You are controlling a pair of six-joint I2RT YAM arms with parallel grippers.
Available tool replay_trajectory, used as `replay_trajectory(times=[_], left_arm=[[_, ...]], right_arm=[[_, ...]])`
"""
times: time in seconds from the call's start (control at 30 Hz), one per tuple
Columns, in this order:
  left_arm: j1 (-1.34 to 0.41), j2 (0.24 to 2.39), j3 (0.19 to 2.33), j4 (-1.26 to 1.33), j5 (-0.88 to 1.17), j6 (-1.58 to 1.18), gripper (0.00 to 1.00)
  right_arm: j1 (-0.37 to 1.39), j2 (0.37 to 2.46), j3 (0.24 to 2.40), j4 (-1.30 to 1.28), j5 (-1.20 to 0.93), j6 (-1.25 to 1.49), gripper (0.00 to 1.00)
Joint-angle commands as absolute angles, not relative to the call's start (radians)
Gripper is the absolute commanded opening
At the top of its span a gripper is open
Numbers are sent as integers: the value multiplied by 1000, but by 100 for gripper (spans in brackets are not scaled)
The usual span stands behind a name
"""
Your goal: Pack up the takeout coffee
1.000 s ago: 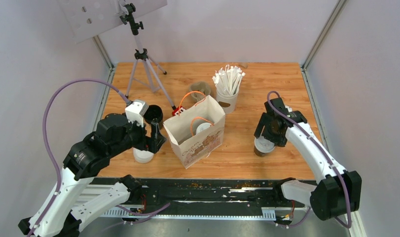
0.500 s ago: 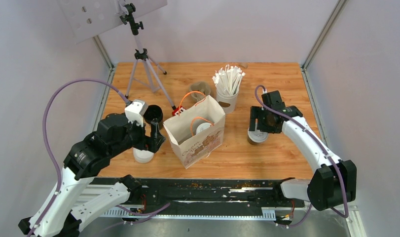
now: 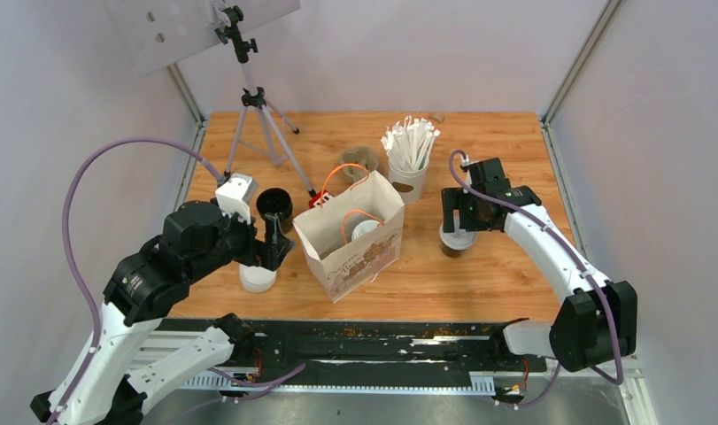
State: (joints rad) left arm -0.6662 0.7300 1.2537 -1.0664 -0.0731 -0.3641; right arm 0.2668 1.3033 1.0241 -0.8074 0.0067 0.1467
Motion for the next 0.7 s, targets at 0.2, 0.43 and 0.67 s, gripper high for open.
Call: replay_trajectory(times=[0.2,0.43,0.67], left_arm=[[-666,729,1296,-1067,-86,-318,100],[-666,734,1281,-1059,-61,-316,100],[-666,752,1286,-1056,-49,-310,100]], right_arm=[[270,1252,1101,-801,-8,100,97],[270,1137,966,-639,48,74,100],[272,1027,834,-493,61,106,99]])
